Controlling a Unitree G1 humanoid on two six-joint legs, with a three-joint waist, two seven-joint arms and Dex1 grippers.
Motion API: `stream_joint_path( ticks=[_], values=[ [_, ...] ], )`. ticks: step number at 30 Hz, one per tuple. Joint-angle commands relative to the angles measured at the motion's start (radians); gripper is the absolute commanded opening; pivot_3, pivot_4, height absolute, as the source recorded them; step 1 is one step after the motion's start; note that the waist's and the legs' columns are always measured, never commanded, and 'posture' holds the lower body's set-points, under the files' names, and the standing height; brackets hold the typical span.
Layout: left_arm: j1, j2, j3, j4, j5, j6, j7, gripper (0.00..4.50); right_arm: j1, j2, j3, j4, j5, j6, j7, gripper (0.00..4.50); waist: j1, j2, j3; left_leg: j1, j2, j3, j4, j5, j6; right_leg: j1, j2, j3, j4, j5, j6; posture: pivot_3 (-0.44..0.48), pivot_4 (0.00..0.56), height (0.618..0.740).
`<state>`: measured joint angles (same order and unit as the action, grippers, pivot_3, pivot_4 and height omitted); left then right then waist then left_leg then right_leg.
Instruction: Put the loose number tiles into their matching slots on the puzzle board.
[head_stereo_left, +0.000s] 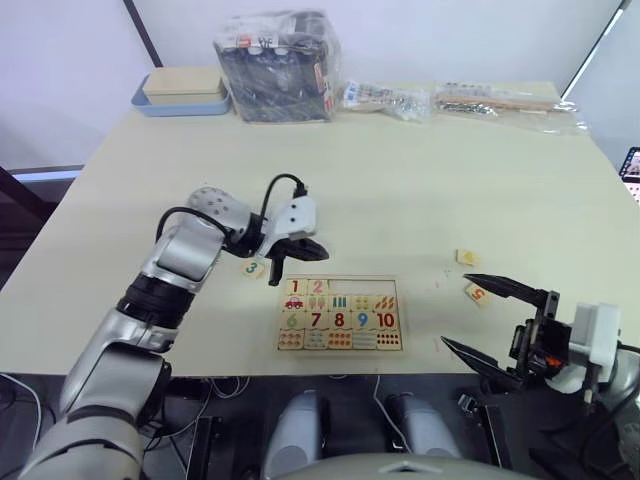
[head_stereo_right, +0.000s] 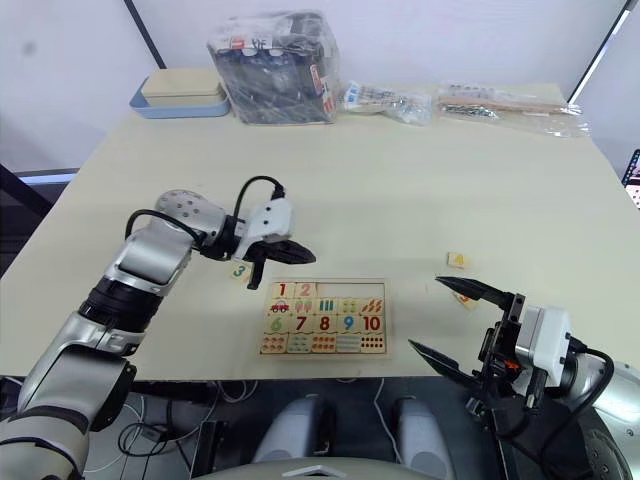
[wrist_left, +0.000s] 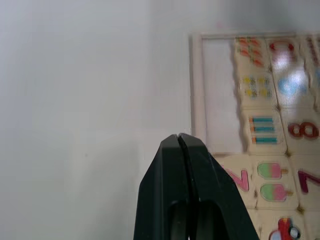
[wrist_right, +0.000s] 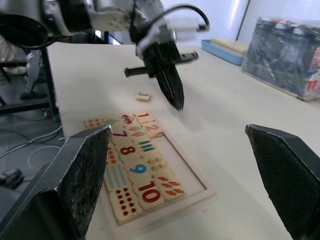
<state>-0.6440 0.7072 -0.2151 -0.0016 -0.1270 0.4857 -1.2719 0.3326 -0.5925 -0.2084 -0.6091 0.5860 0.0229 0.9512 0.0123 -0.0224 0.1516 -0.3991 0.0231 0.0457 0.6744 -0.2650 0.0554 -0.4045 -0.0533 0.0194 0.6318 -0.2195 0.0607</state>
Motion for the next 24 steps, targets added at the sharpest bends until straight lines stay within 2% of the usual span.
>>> stream_joint_path(
  ticks=[1,6,11,16,24],
  values=[
    [0.085,-0.036,0.185,-0.170,-0.103,0.164,0.159,0.04,-0.087,0.010,0.017,0.013,-0.005,0.038,-0.064,4.50,0.000,0.000,0.000,0.000,0.000,0.000,0.000,0.000,0.000,0.000,0.000,0.000,0.000,0.000,0.000,0.000,0.150,0.740],
    [0.218,-0.144,0.359,-0.287,-0.155,0.249,0.383,0.04,-0.203,0.024,0.062,0.092,-0.050,0.062,-0.100,4.50,0.002,0.000,0.000,0.000,0.000,0.000,0.000,0.000,0.000,0.000,-0.001,0.000,0.001,0.000,0.000,0.000,0.150,0.740],
    [0.391,-0.223,0.512,-0.380,-0.213,0.190,0.517,0.04,-0.303,0.020,0.111,0.161,-0.009,0.137,-0.070,4.50,0.001,0.000,0.000,0.001,0.000,-0.001,0.000,0.000,0.000,0.000,-0.001,0.000,0.003,0.000,0.000,0.000,0.150,0.740],
    [0.541,-0.266,0.590,-0.480,-0.248,0.174,0.619,0.04,-0.335,0.022,0.099,0.244,0.013,0.131,-0.012,4.50,0.005,-0.001,0.000,0.002,0.000,-0.001,0.000,0.000,0.000,0.000,-0.002,-0.001,0.003,0.000,-0.001,0.000,0.150,0.740],
    [0.783,-0.322,0.670,-0.606,-0.308,0.115,0.692,0.04,-0.306,0.021,0.040,0.346,-0.010,0.056,0.029,4.50,0.002,-0.001,-0.001,0.002,-0.002,0.000,0.000,0.000,0.000,0.000,-0.007,-0.003,0.003,-0.002,-0.004,0.000,0.150,0.740]
  ],
)
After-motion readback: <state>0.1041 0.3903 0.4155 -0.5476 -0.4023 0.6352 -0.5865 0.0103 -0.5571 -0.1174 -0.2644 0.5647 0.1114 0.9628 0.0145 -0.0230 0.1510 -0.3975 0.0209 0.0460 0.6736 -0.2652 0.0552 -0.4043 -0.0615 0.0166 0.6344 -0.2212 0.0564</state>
